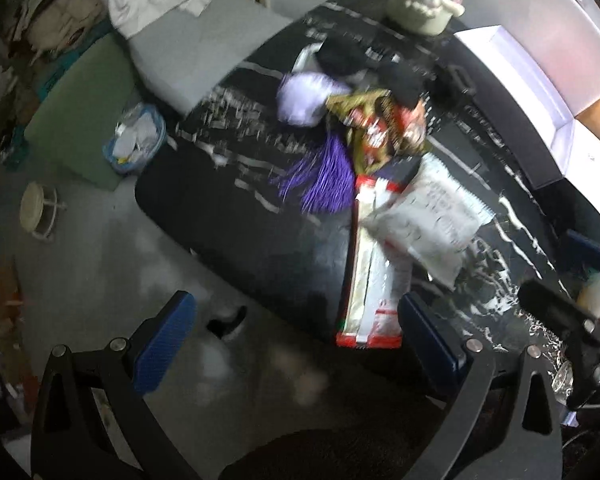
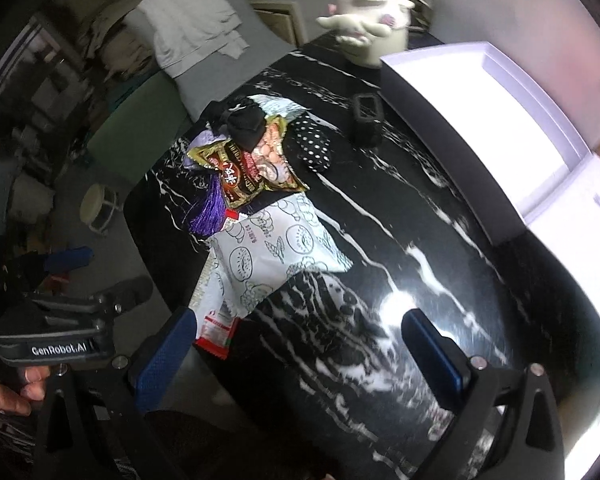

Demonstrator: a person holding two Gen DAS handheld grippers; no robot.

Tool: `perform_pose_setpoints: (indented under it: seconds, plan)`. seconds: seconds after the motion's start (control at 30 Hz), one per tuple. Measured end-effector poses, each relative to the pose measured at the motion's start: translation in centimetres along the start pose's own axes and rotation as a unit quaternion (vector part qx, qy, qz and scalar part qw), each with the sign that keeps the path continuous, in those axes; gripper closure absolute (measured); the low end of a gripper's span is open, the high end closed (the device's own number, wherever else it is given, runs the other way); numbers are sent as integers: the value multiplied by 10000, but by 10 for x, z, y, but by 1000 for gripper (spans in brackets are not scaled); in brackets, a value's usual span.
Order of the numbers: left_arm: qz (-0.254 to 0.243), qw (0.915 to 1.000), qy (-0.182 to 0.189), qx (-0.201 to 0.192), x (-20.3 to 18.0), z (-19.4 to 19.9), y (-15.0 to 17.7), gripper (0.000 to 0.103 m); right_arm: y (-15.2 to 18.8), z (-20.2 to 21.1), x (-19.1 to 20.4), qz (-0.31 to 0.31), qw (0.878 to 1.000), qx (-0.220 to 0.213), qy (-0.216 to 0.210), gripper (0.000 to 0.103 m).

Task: Organize objects
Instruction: 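Grasp the white snack bag with the right tool while the left tool grasps the red packet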

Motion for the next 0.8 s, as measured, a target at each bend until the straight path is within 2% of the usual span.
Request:
perform_pose_setpoints:
  seconds: [0.2,0.43,0.63,0.8]
  plan:
    - [185,9998,27,48,7,-17,15,2,-11,-13,9,560,9980,-283,49,0]
    - [286,9996,62,-32,8,-31,18,2,-28,-33,18,1337,9886,-646,246,0]
    - [492,9982,330,49,9,-43,15,2,-41,-52,21,1580,9855,-615,74,0]
    - [329,9989,323,40,1,-52,16,2,-46,-72,24,1813,9827,-370,-14,0]
Point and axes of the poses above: each gripper's, at about its wrist camera, not at the fingertips, and z roughly against the way its jaws point, x to its left, y to its underside, the point moved 3 cm from there along -z, roughly the way its jaws point, and after that the axes turned 10 degrees about z, right-handed, at the moved point
